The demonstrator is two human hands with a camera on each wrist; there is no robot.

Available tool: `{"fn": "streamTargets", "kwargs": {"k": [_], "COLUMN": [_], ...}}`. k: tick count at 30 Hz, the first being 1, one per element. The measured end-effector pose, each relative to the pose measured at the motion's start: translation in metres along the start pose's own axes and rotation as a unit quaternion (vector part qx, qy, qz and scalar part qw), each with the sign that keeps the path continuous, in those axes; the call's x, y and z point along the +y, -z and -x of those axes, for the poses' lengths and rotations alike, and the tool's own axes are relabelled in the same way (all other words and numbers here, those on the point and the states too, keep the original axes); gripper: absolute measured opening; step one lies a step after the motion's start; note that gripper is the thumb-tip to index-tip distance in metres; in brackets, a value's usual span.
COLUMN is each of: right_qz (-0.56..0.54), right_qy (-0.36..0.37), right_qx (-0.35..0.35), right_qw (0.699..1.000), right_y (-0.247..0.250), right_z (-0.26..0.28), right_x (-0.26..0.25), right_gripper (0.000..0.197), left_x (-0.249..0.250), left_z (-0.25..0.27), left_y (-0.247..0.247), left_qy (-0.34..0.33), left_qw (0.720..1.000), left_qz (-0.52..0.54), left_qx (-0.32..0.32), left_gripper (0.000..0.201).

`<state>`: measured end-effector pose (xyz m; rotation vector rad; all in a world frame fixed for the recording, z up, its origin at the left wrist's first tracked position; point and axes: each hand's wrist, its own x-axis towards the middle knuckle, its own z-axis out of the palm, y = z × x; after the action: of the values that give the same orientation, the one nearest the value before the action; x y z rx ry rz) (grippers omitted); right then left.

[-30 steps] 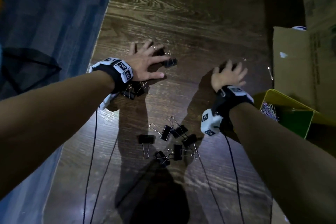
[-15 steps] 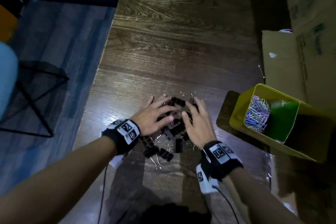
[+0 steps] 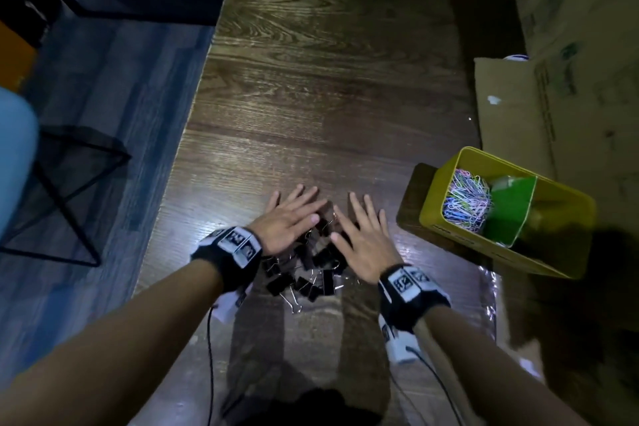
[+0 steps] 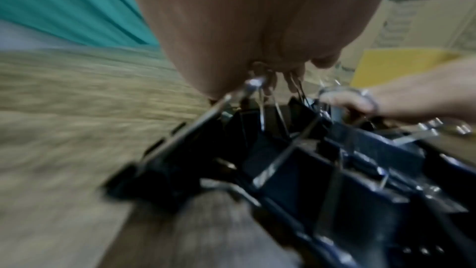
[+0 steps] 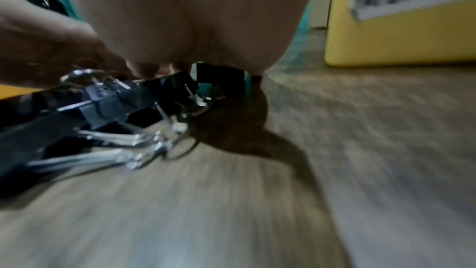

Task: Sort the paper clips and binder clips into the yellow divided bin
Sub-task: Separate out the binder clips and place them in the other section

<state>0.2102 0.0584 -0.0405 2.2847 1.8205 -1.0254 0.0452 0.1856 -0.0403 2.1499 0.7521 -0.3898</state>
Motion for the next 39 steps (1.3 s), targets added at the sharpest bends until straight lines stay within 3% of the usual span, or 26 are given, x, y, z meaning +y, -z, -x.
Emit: {"fn": "streamTargets", "kwargs": {"k": [2, 4, 6, 10, 15, 19, 23, 28, 30, 31, 33, 35, 37, 39], "right_qz": [-0.052, -0.105, -0.123, -0.062, -0.080, -0.138, -0.179, -0.259, -0.341, -0.412, -0.583, -0.713, -0.741, -0.757], "right_qy": [0.008, -0.007, -0.032, -0.008, -0.004, -0.031, -0.055, -0.101, -0.135, -0.157, -0.192, -0.194, -0.194, -0.193], "right_qx": [0.022, 0.064, 0.070, 0.036, 0.124, 0.179, 0.149, 0.146, 0.195, 0.219, 0.238, 0.239, 0.246, 0.236], "right_qw": [0.998, 0.992, 0.989, 0.997, 0.989, 0.974, 0.971, 0.949, 0.910, 0.871, 0.753, 0.630, 0.593, 0.579], "right_y": [-0.010, -0.016, -0.022, -0.043, -0.054, -0.044, -0.036, -0.023, -0.019, -0.018, -0.012, 0.000, 0.014, 0.026], "right_z": [0.018, 0.033, 0.044, 0.061, 0.073, 0.080, 0.079, 0.083, 0.088, 0.090, 0.093, 0.094, 0.096, 0.097], "right_x": [0.001, 0.005, 0.008, 0.007, 0.012, 0.018, 0.020, 0.021, 0.028, 0.032, 0.036, 0.038, 0.038, 0.036], "right_gripper": [0.059, 0.061, 0.063, 0.070, 0.059, 0.049, 0.038, 0.039, 0.033, 0.029, 0.021, 0.020, 0.026, 0.024], "left_x": [-0.002, -0.006, -0.008, 0.014, 0.045, 0.057, 0.070, 0.077, 0.078, 0.076, 0.073, 0.070, 0.062, 0.061], "left_z": [0.021, 0.041, 0.057, 0.057, 0.052, 0.053, 0.037, 0.019, 0.021, 0.024, 0.030, 0.036, 0.036, 0.034], "left_y": [-0.003, -0.009, -0.025, -0.071, -0.099, -0.088, -0.069, -0.051, -0.042, -0.039, -0.031, -0.025, -0.022, -0.025], "left_qy": [0.008, 0.065, 0.099, 0.070, 0.084, 0.092, 0.135, 0.177, 0.187, 0.187, 0.180, 0.162, 0.124, 0.093], "left_qw": [0.992, 0.964, 0.947, 0.962, 0.965, 0.963, 0.964, 0.960, 0.959, 0.958, 0.940, 0.936, 0.954, 0.977], "left_qz": [0.099, 0.173, 0.187, 0.122, 0.065, -0.007, -0.082, -0.094, -0.025, 0.042, 0.187, 0.197, 0.094, -0.026], "left_qx": [0.082, 0.194, 0.241, 0.236, 0.239, 0.254, 0.215, 0.194, 0.210, 0.214, 0.223, 0.244, 0.256, 0.191], "left_gripper": [0.050, 0.048, 0.056, 0.062, 0.048, 0.058, 0.067, 0.037, 0.018, 0.012, 0.009, 0.009, 0.015, 0.034]}}
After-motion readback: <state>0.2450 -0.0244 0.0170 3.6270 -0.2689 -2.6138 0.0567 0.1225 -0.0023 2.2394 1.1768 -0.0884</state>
